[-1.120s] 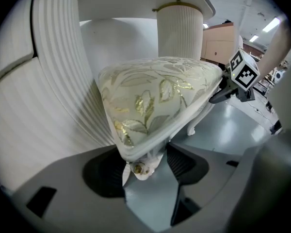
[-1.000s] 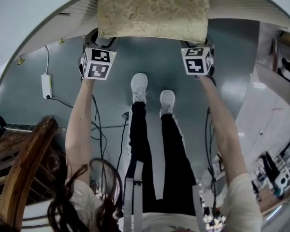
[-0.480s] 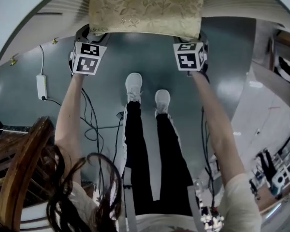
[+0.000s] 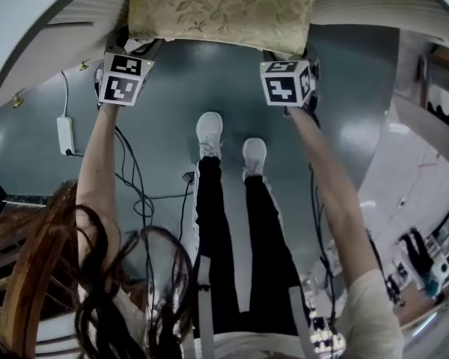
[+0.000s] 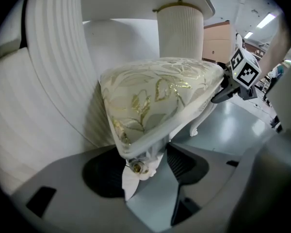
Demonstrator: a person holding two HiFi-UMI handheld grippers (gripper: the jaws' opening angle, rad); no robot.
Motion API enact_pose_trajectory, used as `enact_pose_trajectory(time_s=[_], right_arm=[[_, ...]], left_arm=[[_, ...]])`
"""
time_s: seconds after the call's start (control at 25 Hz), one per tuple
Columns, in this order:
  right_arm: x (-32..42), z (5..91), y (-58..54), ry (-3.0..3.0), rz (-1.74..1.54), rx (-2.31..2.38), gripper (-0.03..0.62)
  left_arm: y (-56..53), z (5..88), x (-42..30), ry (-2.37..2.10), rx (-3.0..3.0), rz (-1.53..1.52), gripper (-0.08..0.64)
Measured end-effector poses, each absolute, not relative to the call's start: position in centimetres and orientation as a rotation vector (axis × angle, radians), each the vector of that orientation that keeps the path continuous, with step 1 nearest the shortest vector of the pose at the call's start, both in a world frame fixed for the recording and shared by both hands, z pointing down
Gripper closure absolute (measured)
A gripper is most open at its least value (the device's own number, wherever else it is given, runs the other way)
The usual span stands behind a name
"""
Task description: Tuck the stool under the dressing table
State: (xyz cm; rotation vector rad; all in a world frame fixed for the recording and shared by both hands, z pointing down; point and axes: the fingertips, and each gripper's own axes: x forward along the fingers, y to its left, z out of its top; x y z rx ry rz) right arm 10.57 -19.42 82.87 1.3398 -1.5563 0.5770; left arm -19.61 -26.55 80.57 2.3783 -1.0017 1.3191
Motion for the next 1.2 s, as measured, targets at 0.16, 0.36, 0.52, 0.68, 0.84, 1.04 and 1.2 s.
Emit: enact_pose_trajectory(time_s=[0.16, 0.36, 0.52, 0.68, 0.84, 1.04, 1.2], right_arm=[[10.6, 82.9, -19.1, -1.574, 0.553, 1.323, 0.271], [11.8, 82.2, -20.6, -1.596, 0.477, 1.283, 0.272], [14.8, 81.4, -24.0, -1.557, 0.438, 1.235, 0.272], [14.8, 81.4, -24.8, -1.561, 0.445, 1.225, 0.272], [14.6, 81.7, -25.3, -1.572, 0.446, 1.244, 0.272], [14.9, 81.6, -27.1, -1.575, 0.438, 1.267, 0.272], [14.6, 82.0, -27.5, -1.569, 0.452, 1.285, 0.272]], left_arm=[[-26.2, 80.4, -19.6, -1.161, 2.392, 1.251, 0.298], [-25.1, 80.5, -19.5, -1.187, 2.362, 1.221, 0.305], [-25.0, 79.7, -17.2, -1.185, 2.410, 1.129, 0.330], [-25.7, 79.8, -17.2, -1.180, 2.399, 1.122, 0.325], [-26.9, 80.1, -17.2, -1.151, 2.383, 1.172, 0.325], [-29.0, 80.3, -17.0, -1.152, 2.375, 1.190, 0.325], [-30.2, 80.3, -17.3, -1.108, 2.357, 1.249, 0.325]])
